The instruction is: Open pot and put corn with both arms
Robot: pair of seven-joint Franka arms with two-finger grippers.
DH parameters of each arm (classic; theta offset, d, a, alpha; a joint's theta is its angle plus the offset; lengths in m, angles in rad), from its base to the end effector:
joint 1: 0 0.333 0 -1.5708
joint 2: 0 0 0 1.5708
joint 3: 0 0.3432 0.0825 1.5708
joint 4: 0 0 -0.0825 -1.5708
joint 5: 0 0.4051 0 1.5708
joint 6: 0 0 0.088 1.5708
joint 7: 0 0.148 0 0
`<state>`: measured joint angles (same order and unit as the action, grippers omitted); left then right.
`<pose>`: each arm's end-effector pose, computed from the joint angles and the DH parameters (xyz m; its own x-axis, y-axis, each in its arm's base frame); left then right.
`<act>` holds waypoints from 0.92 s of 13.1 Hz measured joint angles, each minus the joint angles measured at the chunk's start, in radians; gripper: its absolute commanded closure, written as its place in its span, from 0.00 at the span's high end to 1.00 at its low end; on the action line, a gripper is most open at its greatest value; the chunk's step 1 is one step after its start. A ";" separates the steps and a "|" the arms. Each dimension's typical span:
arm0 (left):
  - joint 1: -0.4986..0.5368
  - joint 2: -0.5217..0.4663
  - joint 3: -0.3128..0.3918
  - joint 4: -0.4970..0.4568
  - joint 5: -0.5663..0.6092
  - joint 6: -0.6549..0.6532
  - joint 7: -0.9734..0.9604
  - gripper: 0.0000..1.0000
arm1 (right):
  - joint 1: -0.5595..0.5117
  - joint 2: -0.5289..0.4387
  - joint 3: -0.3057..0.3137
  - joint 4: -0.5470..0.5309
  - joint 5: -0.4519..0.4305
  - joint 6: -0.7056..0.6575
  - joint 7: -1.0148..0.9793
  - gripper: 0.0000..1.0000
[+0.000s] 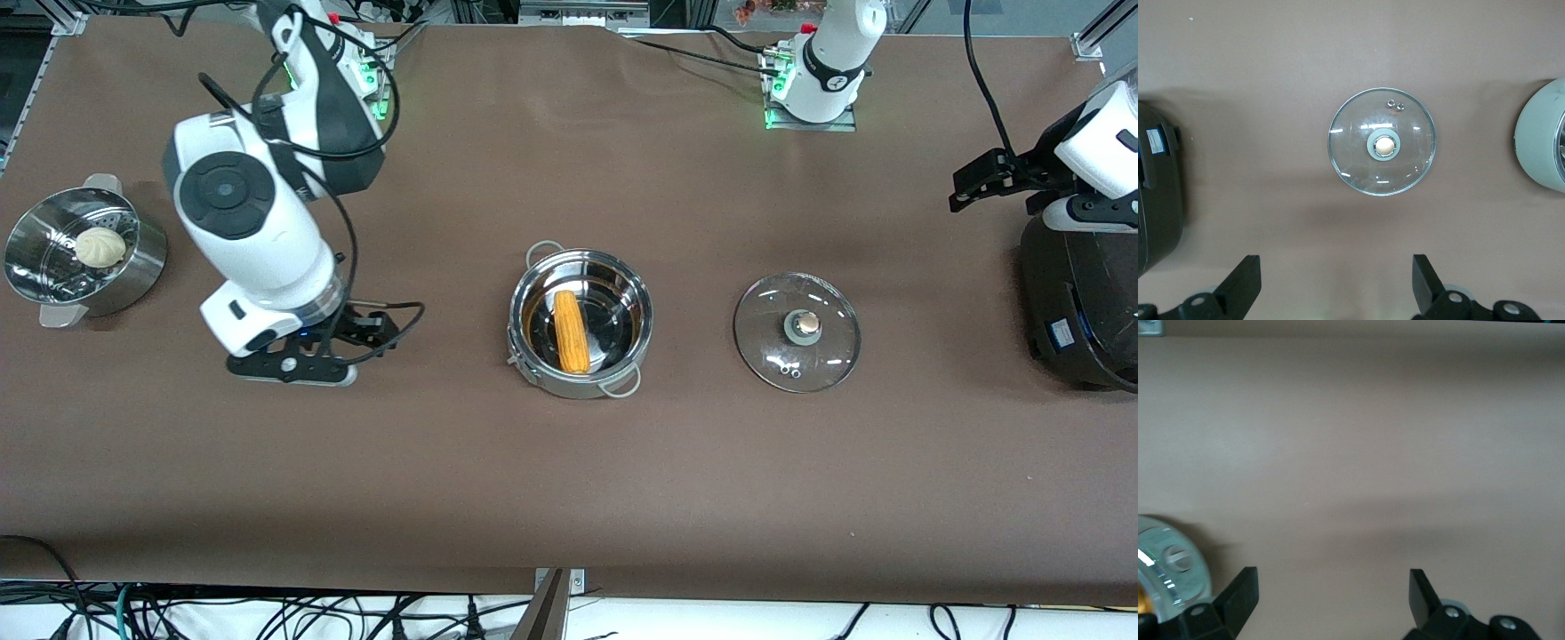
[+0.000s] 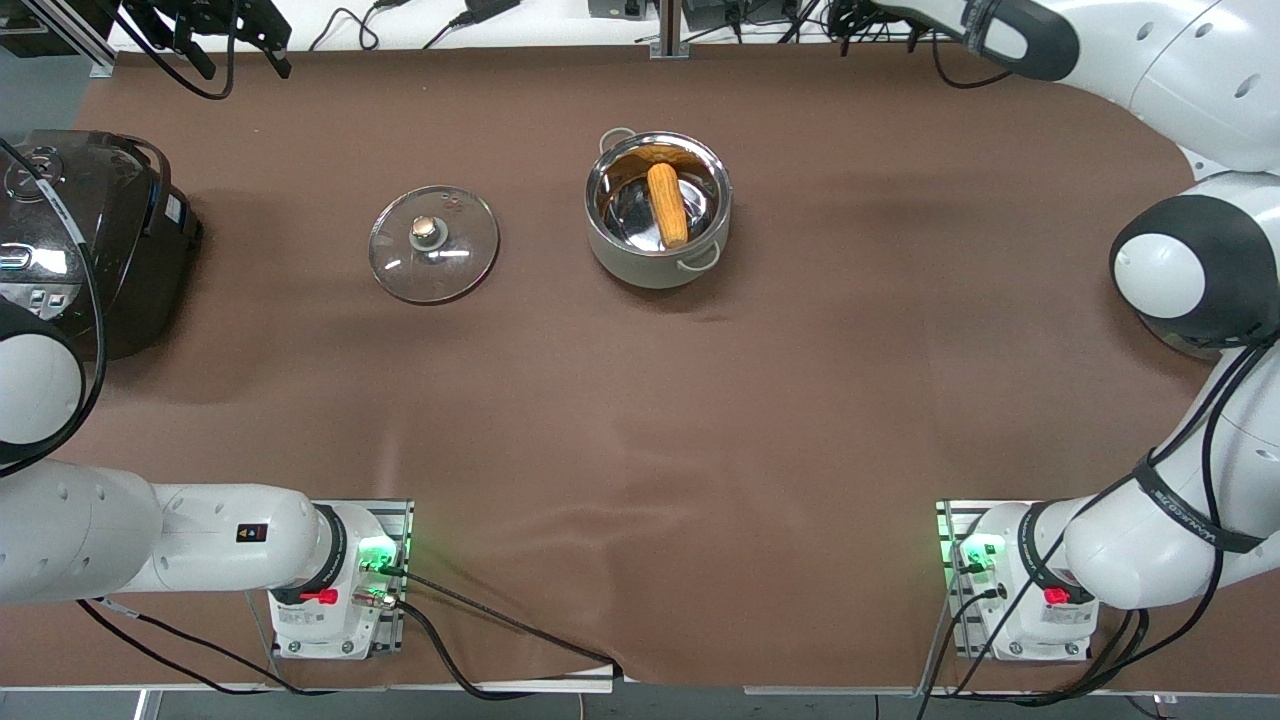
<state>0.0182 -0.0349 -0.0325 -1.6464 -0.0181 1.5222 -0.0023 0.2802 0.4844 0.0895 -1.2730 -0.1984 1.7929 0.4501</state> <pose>0.5530 -0.0109 0.5896 0.9959 -0.0127 -0.0892 -0.0113 -0.9998 0.0167 0.7029 0.2321 0.4619 0.9942 -0.0450 0.0977 -0.0569 -0.9908 0.1225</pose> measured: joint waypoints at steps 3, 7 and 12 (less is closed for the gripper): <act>0.000 0.000 0.000 0.000 0.000 -0.004 0.000 1.00 | -0.117 -0.010 -0.014 0.000 0.035 -0.029 -0.143 1.00; 0.000 0.000 0.000 0.000 0.000 -0.006 0.000 1.00 | -0.203 -0.061 -0.064 0.000 0.090 -0.097 -0.237 1.00; 0.000 0.000 0.000 0.000 0.000 -0.008 0.000 1.00 | -0.210 -0.155 -0.193 -0.026 0.169 -0.193 -0.417 1.00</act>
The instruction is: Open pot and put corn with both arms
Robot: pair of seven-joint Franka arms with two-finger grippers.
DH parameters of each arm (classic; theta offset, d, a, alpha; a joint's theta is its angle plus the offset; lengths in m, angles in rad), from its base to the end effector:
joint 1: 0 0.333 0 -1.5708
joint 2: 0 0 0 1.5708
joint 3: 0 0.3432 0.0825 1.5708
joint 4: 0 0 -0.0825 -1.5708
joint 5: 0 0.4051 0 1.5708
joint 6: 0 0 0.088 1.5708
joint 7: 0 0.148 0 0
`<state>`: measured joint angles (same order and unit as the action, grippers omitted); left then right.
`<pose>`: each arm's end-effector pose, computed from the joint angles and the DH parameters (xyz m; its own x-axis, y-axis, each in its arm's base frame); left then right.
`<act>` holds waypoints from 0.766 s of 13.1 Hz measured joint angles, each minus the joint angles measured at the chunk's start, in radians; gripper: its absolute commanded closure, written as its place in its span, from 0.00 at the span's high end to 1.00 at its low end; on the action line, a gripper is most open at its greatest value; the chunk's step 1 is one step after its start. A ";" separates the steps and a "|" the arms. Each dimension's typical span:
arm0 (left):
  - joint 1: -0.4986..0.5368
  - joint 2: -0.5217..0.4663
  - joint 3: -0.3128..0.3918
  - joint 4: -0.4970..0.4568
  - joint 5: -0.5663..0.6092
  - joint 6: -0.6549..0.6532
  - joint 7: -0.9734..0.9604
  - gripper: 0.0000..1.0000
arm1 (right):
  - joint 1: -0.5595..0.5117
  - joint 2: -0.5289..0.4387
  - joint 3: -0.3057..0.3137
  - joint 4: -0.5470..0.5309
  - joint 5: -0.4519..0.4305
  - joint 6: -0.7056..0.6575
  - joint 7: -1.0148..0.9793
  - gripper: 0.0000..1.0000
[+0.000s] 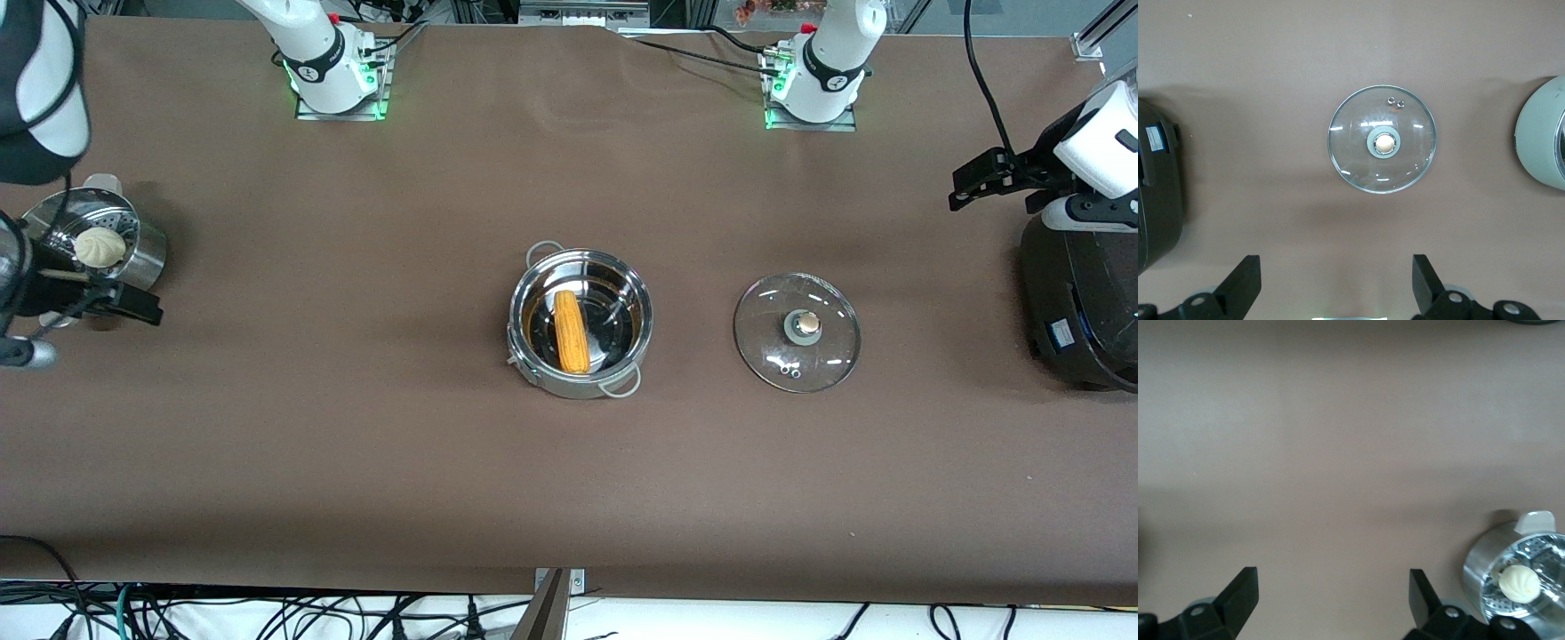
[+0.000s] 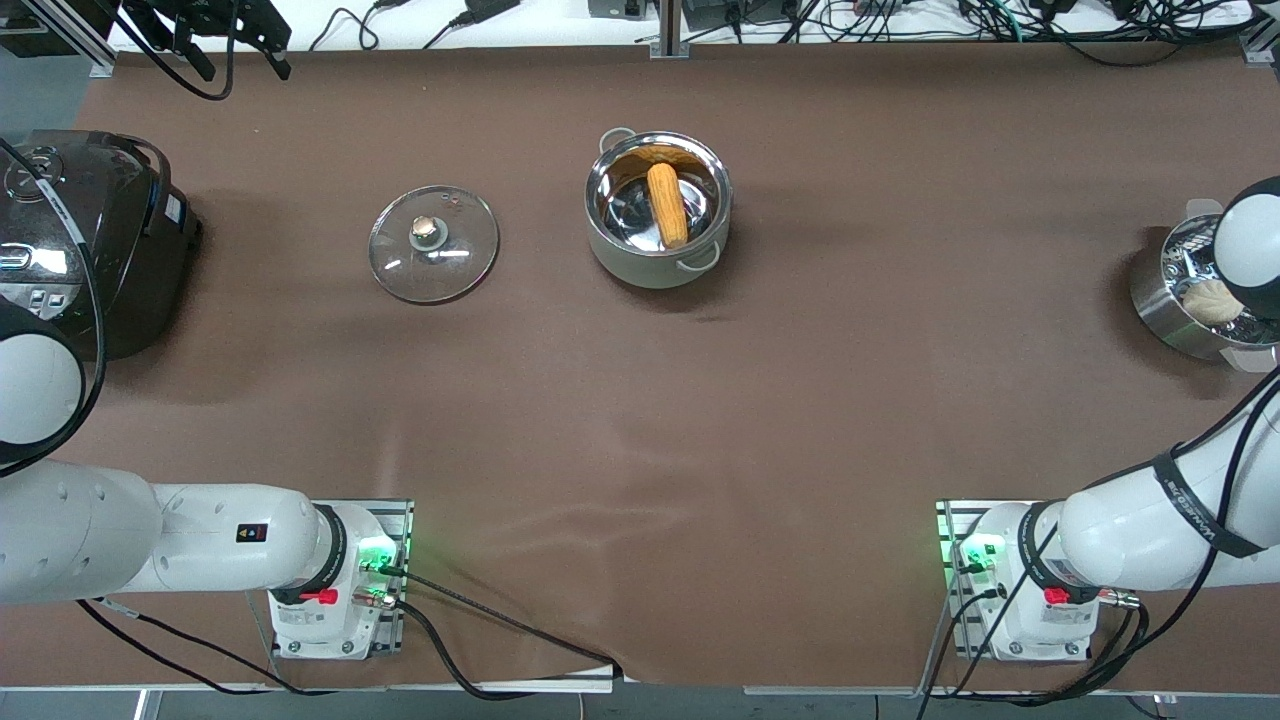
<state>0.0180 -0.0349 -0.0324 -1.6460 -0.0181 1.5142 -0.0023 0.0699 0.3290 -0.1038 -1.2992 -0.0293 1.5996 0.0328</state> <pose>0.5517 -0.0110 0.5892 0.9952 -0.0129 -0.0968 -0.0114 -0.9998 0.0167 0.6813 -0.0166 0.5410 0.9978 -0.0611 -0.0249 -0.0594 -0.9962 0.0635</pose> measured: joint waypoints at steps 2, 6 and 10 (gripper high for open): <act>0.000 0.000 0.000 0.000 0.000 -0.001 0.000 1.00 | 0.000 -0.044 -0.025 -0.044 0.015 -0.006 -0.056 1.00; 0.000 0.000 0.000 0.000 0.000 -0.003 0.000 1.00 | 0.003 -0.136 -0.063 -0.167 0.039 -0.006 -0.114 1.00; 0.000 0.000 0.000 0.000 0.000 -0.013 0.000 1.00 | 0.018 -0.203 -0.063 -0.250 0.039 0.019 -0.114 1.00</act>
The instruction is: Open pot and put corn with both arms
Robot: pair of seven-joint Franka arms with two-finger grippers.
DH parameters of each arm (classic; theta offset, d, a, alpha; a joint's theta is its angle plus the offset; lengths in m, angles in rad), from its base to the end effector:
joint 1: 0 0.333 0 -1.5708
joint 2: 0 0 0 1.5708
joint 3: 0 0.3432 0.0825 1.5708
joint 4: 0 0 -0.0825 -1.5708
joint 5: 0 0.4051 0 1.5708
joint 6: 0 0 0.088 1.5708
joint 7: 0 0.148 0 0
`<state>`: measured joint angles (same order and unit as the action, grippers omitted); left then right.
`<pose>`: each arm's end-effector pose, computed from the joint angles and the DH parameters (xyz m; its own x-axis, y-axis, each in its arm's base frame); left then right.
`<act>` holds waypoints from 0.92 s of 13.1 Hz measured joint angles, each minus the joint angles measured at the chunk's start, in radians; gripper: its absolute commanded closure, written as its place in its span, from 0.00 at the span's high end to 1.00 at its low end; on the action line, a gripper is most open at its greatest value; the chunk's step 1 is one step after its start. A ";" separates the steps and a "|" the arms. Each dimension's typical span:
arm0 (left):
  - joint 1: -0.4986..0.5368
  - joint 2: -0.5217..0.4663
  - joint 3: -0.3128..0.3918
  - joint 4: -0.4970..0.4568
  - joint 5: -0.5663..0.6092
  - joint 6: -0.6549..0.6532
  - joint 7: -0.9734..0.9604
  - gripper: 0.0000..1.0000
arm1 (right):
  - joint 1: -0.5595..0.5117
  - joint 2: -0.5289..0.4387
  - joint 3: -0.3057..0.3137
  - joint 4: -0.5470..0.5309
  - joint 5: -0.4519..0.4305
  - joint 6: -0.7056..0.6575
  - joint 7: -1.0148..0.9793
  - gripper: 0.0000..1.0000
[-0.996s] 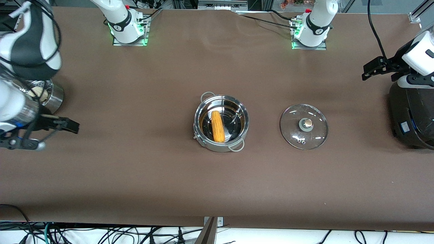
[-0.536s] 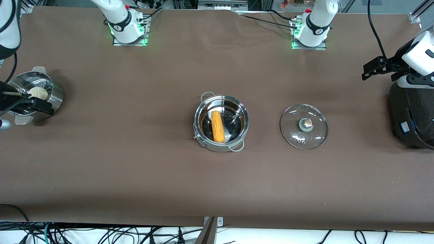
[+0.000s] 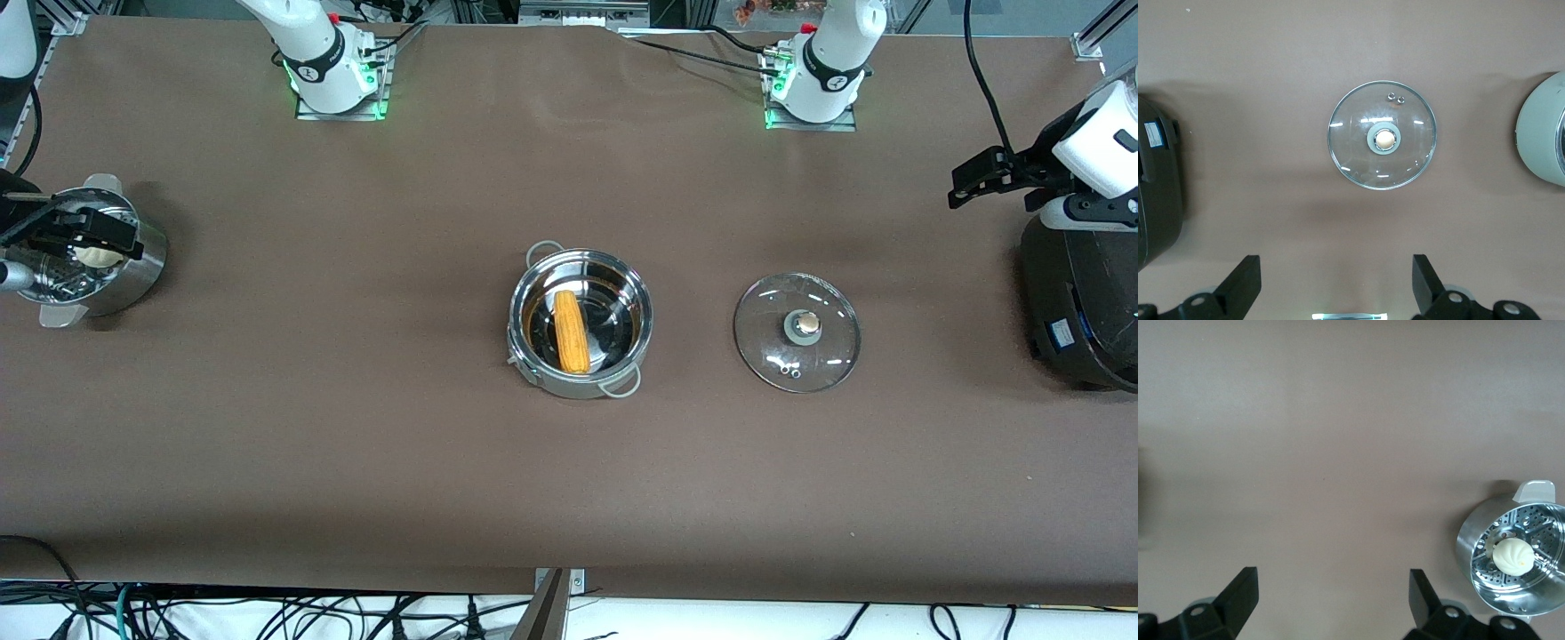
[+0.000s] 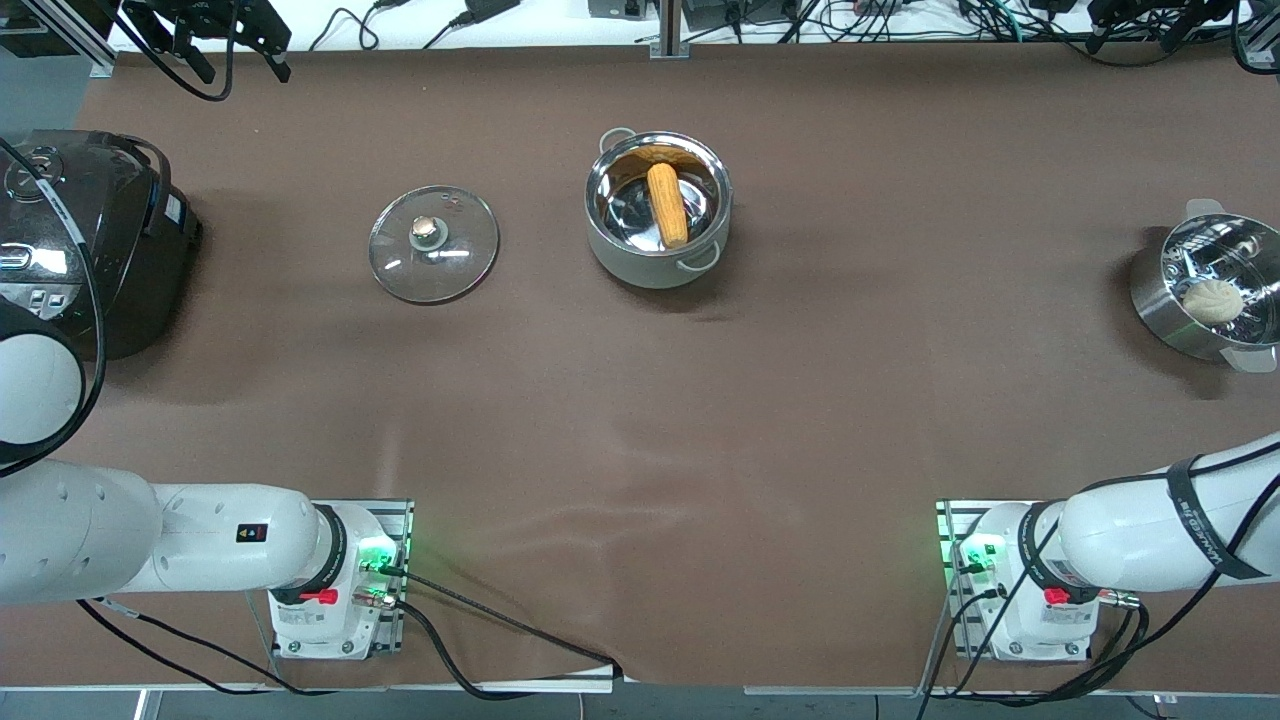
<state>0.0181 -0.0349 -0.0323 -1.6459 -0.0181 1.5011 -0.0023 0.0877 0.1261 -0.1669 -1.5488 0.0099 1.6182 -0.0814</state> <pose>0.5497 -0.0109 0.5883 0.9939 -0.0129 -0.1097 -0.0112 -0.9998 0.0167 0.6142 -0.0419 0.5513 0.9984 0.0020 -0.0556 0.0024 -1.0000 0.0065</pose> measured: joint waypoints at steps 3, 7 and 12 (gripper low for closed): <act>0.000 0.000 0.002 0.000 0.000 -0.004 0.000 1.00 | 0.005 0.000 0.000 -0.026 0.000 0.040 0.000 1.00; 0.001 0.000 0.006 0.000 0.000 -0.037 0.000 1.00 | 0.006 -0.014 -0.004 -0.044 0.000 0.038 -0.108 1.00; 0.011 0.000 0.015 0.000 0.000 -0.044 0.000 1.00 | 0.016 -0.043 -0.003 -0.043 0.000 0.036 -0.134 1.00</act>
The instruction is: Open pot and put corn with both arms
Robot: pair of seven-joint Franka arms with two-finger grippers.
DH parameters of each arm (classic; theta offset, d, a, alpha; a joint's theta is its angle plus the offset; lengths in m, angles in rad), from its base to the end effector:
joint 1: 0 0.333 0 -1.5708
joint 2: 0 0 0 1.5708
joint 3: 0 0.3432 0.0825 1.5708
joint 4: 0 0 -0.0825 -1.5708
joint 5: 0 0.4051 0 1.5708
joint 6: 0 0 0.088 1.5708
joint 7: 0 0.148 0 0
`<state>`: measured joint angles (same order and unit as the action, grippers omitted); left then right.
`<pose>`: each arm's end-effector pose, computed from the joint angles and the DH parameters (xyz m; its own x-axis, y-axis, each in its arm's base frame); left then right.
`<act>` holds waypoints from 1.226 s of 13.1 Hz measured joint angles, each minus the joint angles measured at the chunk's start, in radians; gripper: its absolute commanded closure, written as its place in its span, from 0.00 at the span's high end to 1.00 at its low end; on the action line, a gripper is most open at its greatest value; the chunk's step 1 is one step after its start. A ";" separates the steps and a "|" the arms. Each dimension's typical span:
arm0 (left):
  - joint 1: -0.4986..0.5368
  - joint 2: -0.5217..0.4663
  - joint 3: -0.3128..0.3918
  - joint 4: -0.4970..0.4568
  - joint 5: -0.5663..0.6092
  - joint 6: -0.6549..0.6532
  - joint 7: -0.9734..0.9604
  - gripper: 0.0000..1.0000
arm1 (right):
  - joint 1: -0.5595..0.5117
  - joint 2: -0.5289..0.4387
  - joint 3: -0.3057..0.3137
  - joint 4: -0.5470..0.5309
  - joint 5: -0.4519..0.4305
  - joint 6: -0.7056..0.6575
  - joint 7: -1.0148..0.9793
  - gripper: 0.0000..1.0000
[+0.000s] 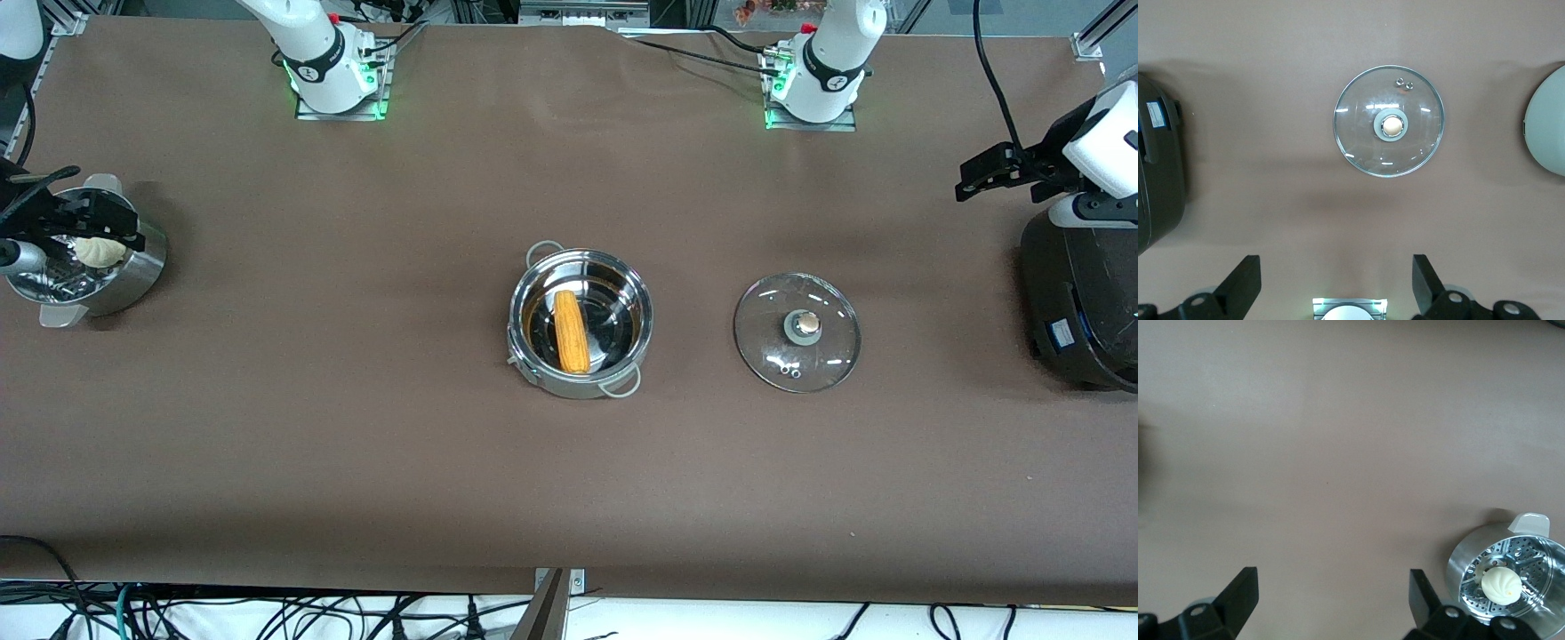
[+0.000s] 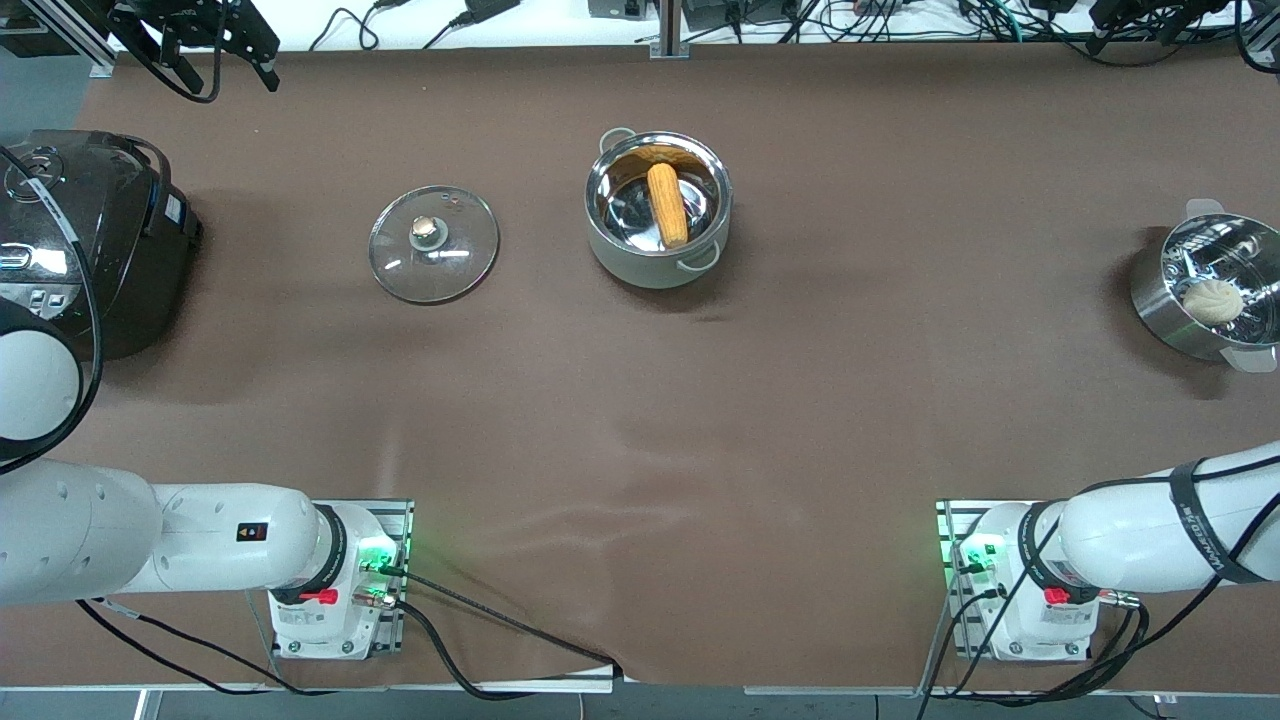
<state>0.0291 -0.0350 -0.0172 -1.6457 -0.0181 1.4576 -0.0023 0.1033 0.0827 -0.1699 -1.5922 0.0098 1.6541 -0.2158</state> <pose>0.5429 0.0035 0.5855 0.9882 0.0121 -0.1525 0.0149 -0.9997 0.0171 0.6057 -0.0355 0.5591 0.9888 0.1481 -0.0201 0.1482 -0.9890 -0.0001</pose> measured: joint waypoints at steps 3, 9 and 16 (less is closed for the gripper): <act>0.000 0.000 0.001 0.000 0.000 0.000 0.000 1.00 | 0.024 -0.014 0.000 0.005 0.000 -0.022 0.086 1.00; 0.000 0.000 0.001 0.000 0.000 -0.002 0.000 1.00 | 0.029 -0.022 -0.006 0.006 0.000 -0.040 0.176 1.00; 0.000 0.000 0.001 0.000 0.000 -0.002 0.000 1.00 | 0.027 0.005 -0.012 0.005 0.000 -0.043 0.181 1.00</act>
<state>0.0293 -0.0350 -0.0163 -1.6455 -0.0181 1.4551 -0.0023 0.1304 0.0882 -0.1815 -1.5876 0.0098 1.6110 -0.0350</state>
